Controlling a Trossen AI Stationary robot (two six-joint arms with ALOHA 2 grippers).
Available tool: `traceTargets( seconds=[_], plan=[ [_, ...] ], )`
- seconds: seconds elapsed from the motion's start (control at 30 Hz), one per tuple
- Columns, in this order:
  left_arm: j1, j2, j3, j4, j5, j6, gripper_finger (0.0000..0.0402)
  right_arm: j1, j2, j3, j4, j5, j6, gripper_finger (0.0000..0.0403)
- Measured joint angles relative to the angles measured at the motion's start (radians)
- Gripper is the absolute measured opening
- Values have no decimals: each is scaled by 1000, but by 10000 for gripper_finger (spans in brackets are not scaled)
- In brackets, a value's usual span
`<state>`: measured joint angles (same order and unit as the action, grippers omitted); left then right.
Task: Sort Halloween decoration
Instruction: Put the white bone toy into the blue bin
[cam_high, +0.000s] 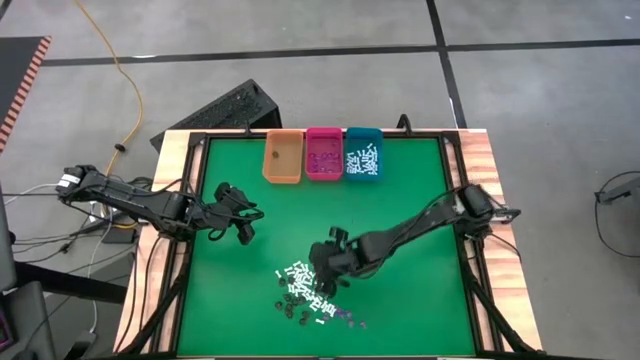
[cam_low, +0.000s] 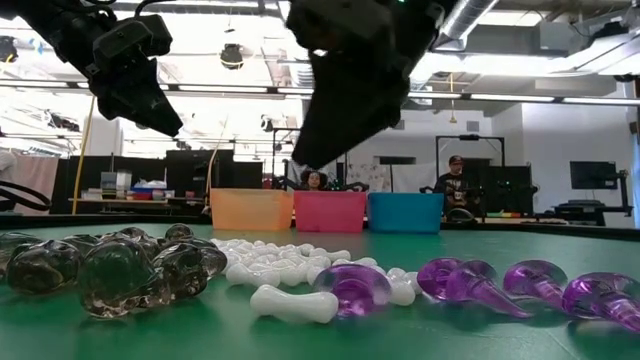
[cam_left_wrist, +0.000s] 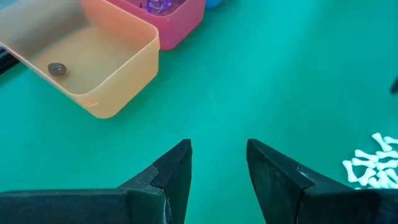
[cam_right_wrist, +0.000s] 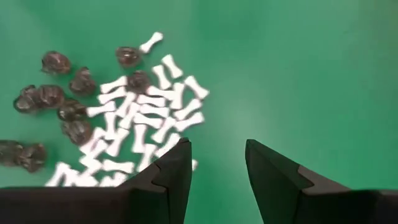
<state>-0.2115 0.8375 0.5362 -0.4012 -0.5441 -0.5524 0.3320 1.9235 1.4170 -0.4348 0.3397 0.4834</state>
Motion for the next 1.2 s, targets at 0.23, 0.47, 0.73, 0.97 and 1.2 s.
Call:
traceTargets(
  seconds=[0.23,0.47,0.73,0.97,1.2],
  plan=[
    [0,0,0,-6,17,-21,144,27,121,178,-213,2,181,179],
    [0,0,0,-9,25,-36,144,39,197,281,-293,-23,354,179],
    [-1,0,0,-10,42,-38,144,67,246,284,-362,-77,481,179],
    [-1,0,0,-9,42,-36,144,64,244,276,-361,-67,488,179],
    [-1,0,0,-10,41,-36,144,69,224,276,-464,-32,505,179]
  ],
)
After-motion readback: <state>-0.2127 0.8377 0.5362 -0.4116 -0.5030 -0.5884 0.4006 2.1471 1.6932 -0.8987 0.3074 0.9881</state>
